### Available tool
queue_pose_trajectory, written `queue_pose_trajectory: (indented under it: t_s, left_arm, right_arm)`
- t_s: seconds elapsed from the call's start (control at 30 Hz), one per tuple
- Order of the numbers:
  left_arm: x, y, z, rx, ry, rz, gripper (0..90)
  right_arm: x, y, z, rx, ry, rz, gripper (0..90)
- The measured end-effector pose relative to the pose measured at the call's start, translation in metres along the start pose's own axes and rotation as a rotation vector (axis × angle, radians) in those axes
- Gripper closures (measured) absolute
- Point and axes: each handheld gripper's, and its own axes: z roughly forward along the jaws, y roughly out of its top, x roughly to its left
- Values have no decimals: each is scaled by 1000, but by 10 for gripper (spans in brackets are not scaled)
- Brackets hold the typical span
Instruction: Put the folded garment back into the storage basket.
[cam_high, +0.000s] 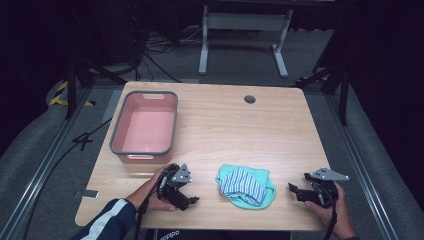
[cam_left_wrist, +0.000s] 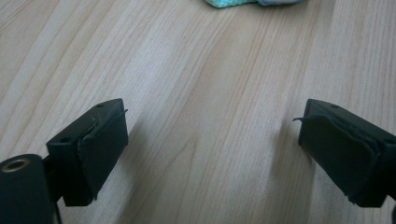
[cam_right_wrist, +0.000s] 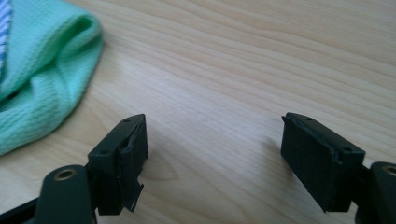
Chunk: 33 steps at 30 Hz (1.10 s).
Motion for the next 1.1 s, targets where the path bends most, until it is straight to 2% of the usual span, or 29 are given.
queue_pose_trajectory:
  t_s: [0.03, 0.07, 0.1, 0.13, 0.2, 0.27, 0.3, 0.37, 0.4, 0.43, 0.53, 0.63, 0.73, 0.8, 0.97, 1.0, 1.1]
  left_arm:
    - [0, 2, 0, -5, 1, -3, 127]
    - [0, 5, -1, -24, 0, -6, 209]
    - [0, 7, -3, -33, 8, -11, 228]
    - [1, 9, -3, -47, 9, -20, 197]
    - [3, 15, -4, -70, 8, -38, 221]
    - [5, 25, -3, -81, 16, -30, 222]
    - [5, 28, -2, -79, 18, -26, 223]
    - [6, 39, 4, -91, 55, -14, 251]
    - [6, 39, 4, -91, 55, -14, 269]
    - [5, 46, 12, -85, 66, 2, 276]
    - [5, 55, 21, -85, 47, 5, 273]
    - [7, 64, 29, -100, 37, -13, 274]
    - [5, 68, 37, -97, 32, -20, 271]
    - [4, 70, 42, -72, 26, -3, 270]
    - [5, 69, 52, -43, 3, -31, 228]
    - [6, 69, 53, -41, -5, -54, 228]
    - [6, 67, 55, -53, -15, -75, 204]
  right_arm:
    - [3, 1, -1, 3, 19, -4, 262]
    - [7, 3, -1, 9, 26, -7, 288]
    - [13, 7, -3, 12, 27, -12, 314]
    - [18, 11, -4, 12, 29, -18, 328]
    - [26, 18, -5, 8, 45, -16, 336]
    - [37, 25, -6, -1, 70, -23, 348]
    - [43, 28, -4, 2, 69, -41, 345]
    - [54, 35, -1, 0, 86, -56, 346]
    - [58, 37, 0, 1, 89, -59, 349]
    - [60, 39, 2, 3, 97, -56, 350]
    - [64, 42, 7, 13, 93, -53, 352]
    - [71, 46, 12, 17, 104, -28, 353]
    - [79, 49, 16, 37, 91, -49, 353]
    - [82, 49, 21, 53, 88, -48, 352]
    - [86, 46, 29, 87, 81, -61, 342]
    - [87, 44, 30, 93, 71, -80, 320]
    - [86, 42, 31, 76, 62, -69, 296]
